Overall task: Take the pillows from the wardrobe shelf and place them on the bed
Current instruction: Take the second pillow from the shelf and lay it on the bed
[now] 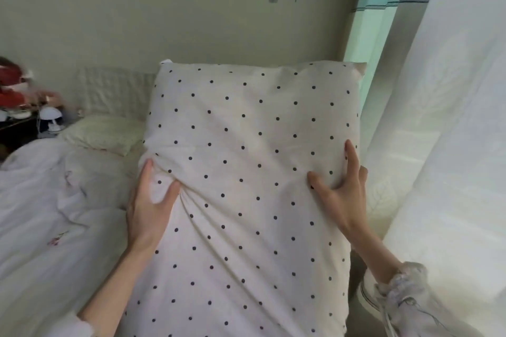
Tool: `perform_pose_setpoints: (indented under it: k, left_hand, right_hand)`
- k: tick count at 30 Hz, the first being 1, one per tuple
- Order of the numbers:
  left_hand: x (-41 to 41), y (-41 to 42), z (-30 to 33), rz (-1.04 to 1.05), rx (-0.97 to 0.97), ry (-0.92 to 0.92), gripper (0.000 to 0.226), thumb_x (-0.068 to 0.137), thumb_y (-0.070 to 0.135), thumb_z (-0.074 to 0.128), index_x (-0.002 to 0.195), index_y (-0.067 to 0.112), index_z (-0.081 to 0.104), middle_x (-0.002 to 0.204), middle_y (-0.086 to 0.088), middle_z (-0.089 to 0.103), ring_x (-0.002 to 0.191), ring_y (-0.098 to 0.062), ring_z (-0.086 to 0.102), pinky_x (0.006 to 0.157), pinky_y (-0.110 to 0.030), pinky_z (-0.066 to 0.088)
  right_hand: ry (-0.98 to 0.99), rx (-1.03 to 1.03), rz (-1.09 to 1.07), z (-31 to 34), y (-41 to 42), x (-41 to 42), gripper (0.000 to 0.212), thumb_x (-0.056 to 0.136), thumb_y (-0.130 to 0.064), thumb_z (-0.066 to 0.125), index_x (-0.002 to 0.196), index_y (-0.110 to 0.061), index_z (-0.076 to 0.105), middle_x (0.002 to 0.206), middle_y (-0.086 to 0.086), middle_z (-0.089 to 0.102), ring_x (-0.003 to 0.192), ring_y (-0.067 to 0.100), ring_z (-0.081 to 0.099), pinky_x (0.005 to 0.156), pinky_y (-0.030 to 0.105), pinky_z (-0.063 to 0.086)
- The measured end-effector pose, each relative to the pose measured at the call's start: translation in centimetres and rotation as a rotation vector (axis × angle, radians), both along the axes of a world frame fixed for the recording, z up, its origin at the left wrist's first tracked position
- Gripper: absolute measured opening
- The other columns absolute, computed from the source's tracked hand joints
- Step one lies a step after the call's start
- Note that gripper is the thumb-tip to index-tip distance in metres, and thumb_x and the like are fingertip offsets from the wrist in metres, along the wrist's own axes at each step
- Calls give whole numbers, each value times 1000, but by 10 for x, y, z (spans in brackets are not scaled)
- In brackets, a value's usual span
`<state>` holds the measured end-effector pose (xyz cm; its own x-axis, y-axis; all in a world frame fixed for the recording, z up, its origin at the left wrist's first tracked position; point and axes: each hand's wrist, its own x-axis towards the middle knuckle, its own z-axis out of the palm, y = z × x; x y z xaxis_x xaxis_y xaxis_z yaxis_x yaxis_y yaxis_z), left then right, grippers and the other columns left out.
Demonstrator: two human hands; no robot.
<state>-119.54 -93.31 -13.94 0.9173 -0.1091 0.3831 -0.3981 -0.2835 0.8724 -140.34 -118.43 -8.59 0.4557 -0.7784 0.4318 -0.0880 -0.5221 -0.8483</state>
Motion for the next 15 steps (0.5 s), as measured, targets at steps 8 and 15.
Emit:
perform_pose_setpoints:
  k: [8,15]
  left_hand:
    - [100,-102,20,95,35,1,71,75,62,55,135,55,17,139,-2,45,126,-24,41,97,-39,34]
    - [199,-166,24,170,34,-25,80,68,71,48,138,49,16,142,-3,43,128,-22,40,98,-37,33]
  right_hand:
    - [-6,-35,139,14,-128,135,93,61,-61,63,136,-55,9,121,-8,30,106,12,38,90,30,32]
    - [5,-72,204,19,-207,257,91,63,-62,64,135,-56,7,117,-9,28,108,15,38,93,36,38]
